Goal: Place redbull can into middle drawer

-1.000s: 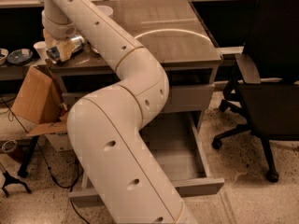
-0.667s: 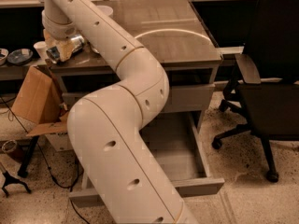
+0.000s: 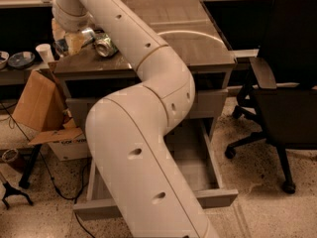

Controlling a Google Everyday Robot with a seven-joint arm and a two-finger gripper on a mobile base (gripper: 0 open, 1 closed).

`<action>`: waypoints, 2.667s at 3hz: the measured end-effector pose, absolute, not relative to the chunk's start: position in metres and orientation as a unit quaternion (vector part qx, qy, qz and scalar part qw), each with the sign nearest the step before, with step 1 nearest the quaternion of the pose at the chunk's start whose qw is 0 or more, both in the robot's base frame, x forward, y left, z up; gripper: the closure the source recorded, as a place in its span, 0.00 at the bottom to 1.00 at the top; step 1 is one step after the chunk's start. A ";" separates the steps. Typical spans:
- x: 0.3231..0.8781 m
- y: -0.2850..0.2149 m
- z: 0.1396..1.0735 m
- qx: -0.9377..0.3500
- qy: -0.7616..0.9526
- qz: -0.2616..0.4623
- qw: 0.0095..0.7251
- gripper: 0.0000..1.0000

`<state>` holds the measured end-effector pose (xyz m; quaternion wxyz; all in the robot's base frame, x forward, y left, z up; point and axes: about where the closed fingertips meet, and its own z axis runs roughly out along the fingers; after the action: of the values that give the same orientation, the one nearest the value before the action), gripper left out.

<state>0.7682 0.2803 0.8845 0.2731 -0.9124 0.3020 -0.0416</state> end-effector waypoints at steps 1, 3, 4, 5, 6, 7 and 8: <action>0.768 0.273 0.899 -0.906 0.298 -0.039 0.299 1.00; 0.743 0.275 0.946 -0.876 0.246 0.004 0.414 1.00; 0.727 0.276 0.962 -0.864 0.225 0.018 0.450 1.00; 0.712 0.266 0.973 -0.854 0.212 0.025 0.475 1.00; 0.692 0.248 0.970 -0.845 0.207 0.046 0.491 1.00; 0.679 0.234 0.962 -0.843 0.210 0.063 0.491 1.00; 0.660 0.216 0.954 -0.841 0.226 0.081 0.484 1.00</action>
Offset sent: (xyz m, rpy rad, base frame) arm -0.0361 -0.0242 0.0610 0.3175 -0.0482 0.0929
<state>0.6600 0.2158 0.9538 0.4844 -0.8414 0.2256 0.0812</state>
